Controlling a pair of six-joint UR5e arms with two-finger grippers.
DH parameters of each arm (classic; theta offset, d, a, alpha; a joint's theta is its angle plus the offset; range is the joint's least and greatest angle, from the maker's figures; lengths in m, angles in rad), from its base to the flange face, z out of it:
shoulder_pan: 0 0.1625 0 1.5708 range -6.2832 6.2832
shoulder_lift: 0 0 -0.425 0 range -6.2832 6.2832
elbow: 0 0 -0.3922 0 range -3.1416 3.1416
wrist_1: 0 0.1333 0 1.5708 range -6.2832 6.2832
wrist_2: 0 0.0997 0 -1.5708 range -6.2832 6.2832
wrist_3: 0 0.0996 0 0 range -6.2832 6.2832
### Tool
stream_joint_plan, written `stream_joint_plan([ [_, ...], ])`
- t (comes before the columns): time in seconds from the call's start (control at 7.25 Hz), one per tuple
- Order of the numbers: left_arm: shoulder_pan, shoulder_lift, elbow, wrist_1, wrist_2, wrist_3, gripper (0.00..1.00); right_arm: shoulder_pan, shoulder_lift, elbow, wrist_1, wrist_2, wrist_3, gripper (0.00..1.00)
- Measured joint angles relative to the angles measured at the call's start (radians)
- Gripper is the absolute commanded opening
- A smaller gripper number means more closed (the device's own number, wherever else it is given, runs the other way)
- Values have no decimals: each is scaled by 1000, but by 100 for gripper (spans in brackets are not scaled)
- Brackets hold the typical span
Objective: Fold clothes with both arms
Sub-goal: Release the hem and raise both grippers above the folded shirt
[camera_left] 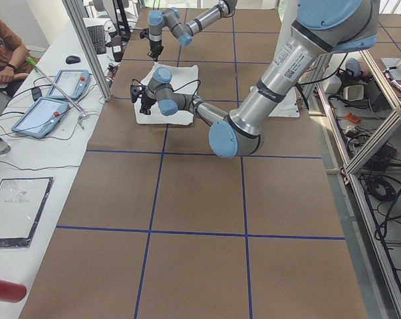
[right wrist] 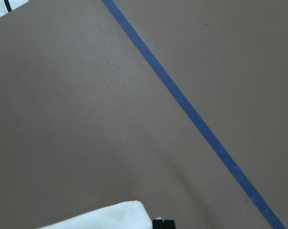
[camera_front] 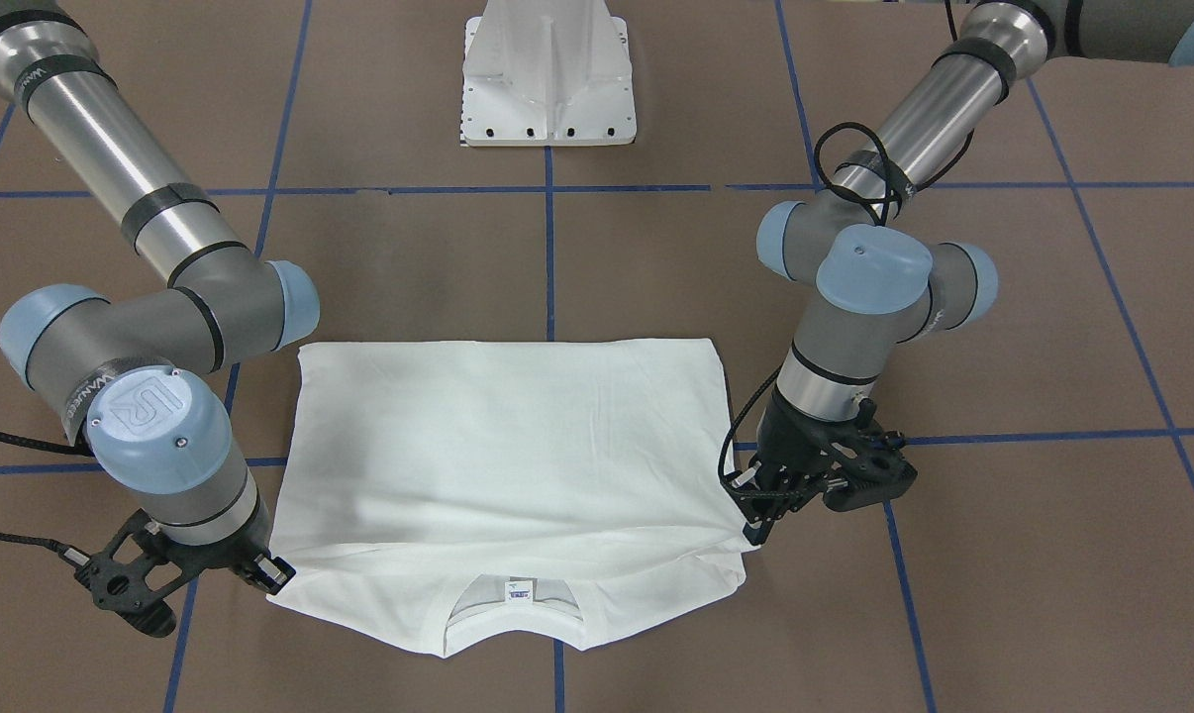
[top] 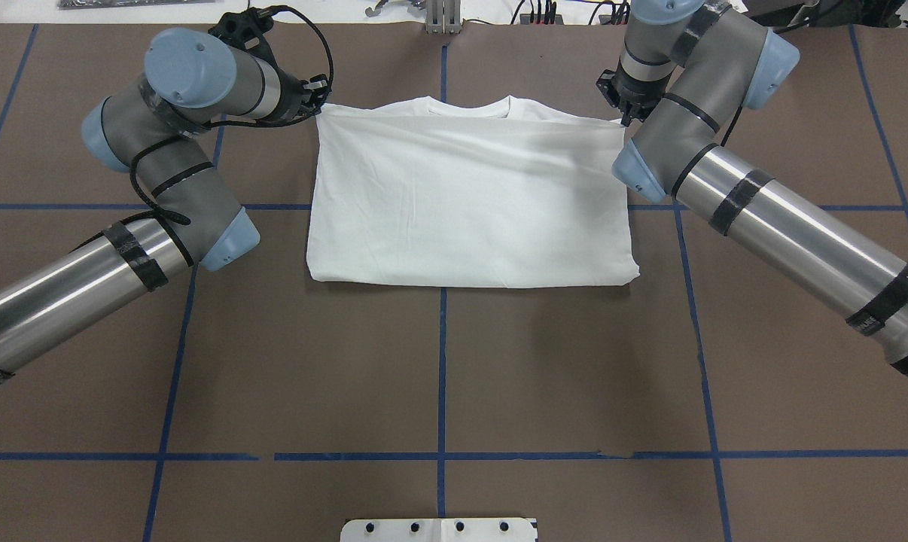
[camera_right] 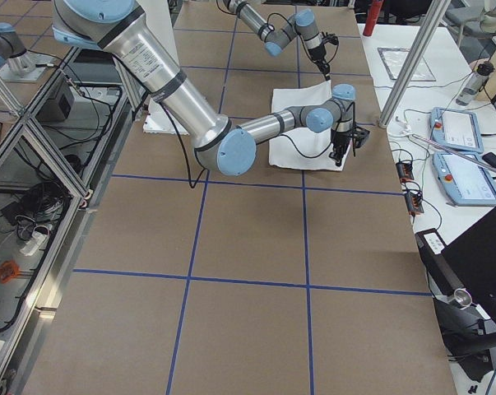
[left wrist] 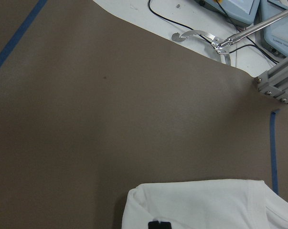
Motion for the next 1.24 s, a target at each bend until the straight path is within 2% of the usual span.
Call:
stream_joint_plan([
  [0.41, -10, -7, 11, -10, 0, -4, 1, -1, 9, -13, 1, -4, -2, 0],
  [0.55, -10, -9, 14, -11, 0, -4, 26, -2, 10, -14, 5, -4, -2, 6],
  [0.69, -10, -10, 17, -11, 0, -4, 51, -3, 11, -15, 13, -4, -2, 46],
  [0.83, -10, -10, 19, -11, 0, -3, 57, -3, 11, -16, 20, -3, -3, 84],
  [0.96, -11, -9, 19, -13, -1, -1, 58, -2, 11, -15, 23, -2, -14, 95],
  [1.1, -14, -9, 17, -14, -1, 2, 58, 3, 11, -12, 24, 4, -42, 100],
  [1.24, -24, -7, 15, -15, -2, 8, 58, 18, 8, 0, 24, 26, -72, 100],
])
